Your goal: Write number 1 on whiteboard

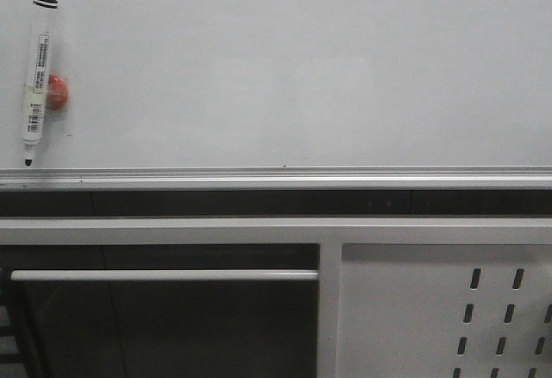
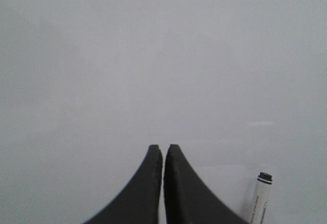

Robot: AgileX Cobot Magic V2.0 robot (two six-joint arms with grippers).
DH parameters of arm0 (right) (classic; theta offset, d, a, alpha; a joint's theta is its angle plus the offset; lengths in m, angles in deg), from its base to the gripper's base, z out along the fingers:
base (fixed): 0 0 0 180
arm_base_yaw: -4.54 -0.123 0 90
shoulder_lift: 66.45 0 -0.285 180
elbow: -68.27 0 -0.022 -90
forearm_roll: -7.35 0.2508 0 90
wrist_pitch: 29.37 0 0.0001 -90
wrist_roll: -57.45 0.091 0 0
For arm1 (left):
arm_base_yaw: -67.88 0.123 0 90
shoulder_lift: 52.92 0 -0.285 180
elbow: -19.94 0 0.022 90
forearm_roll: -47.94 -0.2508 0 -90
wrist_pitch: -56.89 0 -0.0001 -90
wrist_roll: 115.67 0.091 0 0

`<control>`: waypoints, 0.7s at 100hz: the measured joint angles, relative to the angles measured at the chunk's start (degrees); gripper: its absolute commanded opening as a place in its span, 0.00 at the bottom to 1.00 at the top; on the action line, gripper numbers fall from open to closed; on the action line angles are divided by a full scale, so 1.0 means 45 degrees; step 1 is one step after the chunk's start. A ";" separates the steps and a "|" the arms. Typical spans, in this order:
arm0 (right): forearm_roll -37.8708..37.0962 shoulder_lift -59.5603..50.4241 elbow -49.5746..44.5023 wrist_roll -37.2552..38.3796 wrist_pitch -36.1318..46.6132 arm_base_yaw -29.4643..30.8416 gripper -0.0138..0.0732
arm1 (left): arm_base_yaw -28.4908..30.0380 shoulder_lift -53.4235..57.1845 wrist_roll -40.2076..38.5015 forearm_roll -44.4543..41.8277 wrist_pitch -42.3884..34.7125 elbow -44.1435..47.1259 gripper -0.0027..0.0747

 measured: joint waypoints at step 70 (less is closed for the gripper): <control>-0.1210 -0.0048 0.0000 0.3792 0.5565 0.0000 0.09 | 0.0000 0.0000 0.0023 0.1321 -0.1409 0.0000 0.01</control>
